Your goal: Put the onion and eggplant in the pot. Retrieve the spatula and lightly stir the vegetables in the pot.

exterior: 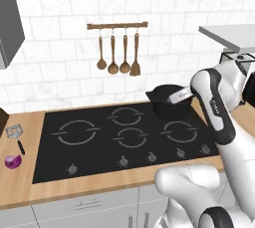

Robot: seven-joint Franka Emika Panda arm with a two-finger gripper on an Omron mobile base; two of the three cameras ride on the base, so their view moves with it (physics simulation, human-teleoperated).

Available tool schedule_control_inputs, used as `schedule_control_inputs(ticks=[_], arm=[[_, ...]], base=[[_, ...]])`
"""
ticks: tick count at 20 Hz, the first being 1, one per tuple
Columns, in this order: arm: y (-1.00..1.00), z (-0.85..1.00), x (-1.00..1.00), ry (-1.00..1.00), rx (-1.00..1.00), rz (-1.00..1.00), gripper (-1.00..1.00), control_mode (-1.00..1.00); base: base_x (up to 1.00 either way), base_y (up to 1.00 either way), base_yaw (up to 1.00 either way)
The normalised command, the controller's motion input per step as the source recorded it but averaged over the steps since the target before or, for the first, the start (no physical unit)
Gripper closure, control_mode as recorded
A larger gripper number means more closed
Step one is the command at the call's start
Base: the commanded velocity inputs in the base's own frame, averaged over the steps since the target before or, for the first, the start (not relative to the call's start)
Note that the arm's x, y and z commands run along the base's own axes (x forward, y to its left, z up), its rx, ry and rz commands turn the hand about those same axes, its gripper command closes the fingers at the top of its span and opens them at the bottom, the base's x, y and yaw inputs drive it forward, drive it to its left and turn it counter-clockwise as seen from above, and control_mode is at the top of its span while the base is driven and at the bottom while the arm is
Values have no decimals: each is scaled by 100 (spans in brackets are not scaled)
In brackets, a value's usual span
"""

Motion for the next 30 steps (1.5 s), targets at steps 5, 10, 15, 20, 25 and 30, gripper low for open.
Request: schedule_control_inputs(ticks=[5, 10, 15, 20, 25, 30], arm=[[93, 36, -66, 22, -16, -9, -100, -100], [100, 26, -51, 29, -18, -17, -100, -100], [100, 35, -41, 47, -1, -15, -100, -100], [94, 2, -70, 17, 0, -11, -100, -100], [73, -27, -38, -2, 2, -5, -100, -100], [70, -40, 0, 3, 3, -4, -100, -100]], base=[[0, 0, 0], [0, 0, 0], [0, 0, 0], [0, 0, 0], [0, 0, 0], [0, 0, 0]])
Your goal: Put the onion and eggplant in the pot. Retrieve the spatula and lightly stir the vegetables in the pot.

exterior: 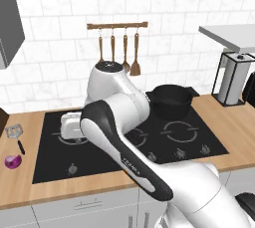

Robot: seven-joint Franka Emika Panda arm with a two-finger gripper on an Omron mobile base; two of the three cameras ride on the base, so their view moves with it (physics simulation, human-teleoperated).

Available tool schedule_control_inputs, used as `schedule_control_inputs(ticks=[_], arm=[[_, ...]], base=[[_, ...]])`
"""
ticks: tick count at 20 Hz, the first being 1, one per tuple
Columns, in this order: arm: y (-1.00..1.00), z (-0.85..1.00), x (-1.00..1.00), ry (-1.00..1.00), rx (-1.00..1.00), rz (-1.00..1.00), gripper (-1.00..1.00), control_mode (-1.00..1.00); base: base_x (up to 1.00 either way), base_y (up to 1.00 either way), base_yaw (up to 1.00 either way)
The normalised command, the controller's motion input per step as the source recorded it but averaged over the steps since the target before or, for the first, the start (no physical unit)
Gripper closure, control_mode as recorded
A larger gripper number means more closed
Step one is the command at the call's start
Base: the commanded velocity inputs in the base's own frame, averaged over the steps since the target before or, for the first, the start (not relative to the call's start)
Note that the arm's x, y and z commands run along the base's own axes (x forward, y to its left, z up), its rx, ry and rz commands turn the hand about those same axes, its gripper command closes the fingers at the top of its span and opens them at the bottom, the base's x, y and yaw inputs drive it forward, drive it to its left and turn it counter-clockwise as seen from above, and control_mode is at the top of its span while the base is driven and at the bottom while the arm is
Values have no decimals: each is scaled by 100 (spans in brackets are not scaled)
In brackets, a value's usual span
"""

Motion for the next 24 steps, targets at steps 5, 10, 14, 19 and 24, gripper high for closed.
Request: schedule_control_inputs(ticks=[5, 10, 14, 19, 24], arm=[[94, -29, 0, 0, 0, -4, -100, -100], [45, -31, 21, 0, 13, -1, -100, -100], [6, -41, 49, 0, 14, 1, -100, -100], [-32, -6, 31, 0, 0, 2, -100, -100], [-34, -8, 5, 0, 0, 0, -100, -100]], base=[[0, 0, 0], [0, 0, 0], [0, 0, 0], [0, 0, 0], [0, 0, 0]])
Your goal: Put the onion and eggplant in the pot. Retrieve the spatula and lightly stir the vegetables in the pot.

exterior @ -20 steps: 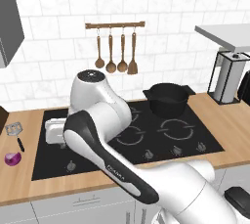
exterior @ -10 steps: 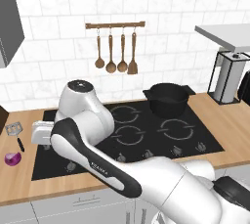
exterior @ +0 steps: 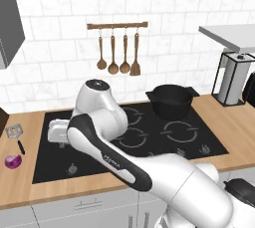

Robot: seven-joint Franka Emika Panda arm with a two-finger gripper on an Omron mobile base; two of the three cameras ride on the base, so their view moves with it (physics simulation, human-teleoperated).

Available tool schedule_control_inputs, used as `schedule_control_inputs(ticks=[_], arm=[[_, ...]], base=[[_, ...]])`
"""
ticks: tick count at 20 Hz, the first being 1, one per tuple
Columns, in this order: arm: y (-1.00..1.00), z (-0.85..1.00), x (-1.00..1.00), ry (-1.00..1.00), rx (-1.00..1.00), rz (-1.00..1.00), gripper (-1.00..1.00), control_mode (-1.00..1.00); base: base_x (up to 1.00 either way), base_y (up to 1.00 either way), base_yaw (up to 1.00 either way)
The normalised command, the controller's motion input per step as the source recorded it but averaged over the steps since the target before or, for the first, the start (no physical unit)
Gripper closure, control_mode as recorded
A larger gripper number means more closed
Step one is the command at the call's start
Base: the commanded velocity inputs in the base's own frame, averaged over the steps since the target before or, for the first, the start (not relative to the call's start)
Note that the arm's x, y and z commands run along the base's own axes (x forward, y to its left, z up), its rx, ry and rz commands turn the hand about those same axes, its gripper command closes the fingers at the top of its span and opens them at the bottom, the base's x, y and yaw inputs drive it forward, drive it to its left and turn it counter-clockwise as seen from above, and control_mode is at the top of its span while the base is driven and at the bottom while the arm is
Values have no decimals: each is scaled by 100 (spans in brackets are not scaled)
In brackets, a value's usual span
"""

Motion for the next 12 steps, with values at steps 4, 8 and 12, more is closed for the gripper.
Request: schedule_control_inputs(ticks=[4, 8, 12], arm=[[-48, 0, 1, -4, -2, 2, -100, -100], [-41, 0, 0, 0, -6, 1, -100, -100], [-4, 0, -6, 0, -4, 0, -100, 100]], base=[[0, 0, 0], [0, 0, 0], [-8, 0, 0]])
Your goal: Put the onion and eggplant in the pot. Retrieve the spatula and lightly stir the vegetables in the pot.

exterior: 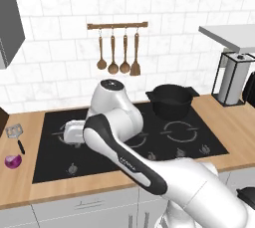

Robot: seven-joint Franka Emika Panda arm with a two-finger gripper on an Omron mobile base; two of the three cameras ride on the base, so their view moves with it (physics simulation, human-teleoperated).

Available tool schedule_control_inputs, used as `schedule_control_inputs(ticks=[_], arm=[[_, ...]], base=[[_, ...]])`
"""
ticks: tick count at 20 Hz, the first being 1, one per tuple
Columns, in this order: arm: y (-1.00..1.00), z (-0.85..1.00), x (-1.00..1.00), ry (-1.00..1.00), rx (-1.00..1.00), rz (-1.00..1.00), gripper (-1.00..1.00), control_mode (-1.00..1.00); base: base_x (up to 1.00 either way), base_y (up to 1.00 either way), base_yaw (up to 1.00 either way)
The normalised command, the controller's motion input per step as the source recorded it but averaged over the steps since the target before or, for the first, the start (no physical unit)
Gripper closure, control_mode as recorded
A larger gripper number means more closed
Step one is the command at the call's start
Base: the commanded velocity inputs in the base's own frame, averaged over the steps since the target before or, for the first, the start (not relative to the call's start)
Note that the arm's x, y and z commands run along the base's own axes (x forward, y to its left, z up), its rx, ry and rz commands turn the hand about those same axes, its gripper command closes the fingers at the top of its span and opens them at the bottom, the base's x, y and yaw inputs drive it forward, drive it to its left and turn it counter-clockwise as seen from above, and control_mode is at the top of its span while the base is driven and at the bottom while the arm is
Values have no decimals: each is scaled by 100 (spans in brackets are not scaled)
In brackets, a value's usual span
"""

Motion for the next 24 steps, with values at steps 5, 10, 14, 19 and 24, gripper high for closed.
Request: schedule_control_inputs(ticks=[5, 10, 14, 19, 24], arm=[[0, 0, 0, 0, 0, 0, -100, 100], [0, 0, 0, 0, 0, 0, -100, 100], [0, 0, 0, 0, 0, 0, -100, 100], [0, 0, 0, 0, 0, 0, -100, 100], [0, -2, 13, -1, 0, 0, -100, -100]], base=[[-65, 61, 3], [-14, 100, 0], [49, 87, 0], [95, 15, 0], [71, 5, 0]])
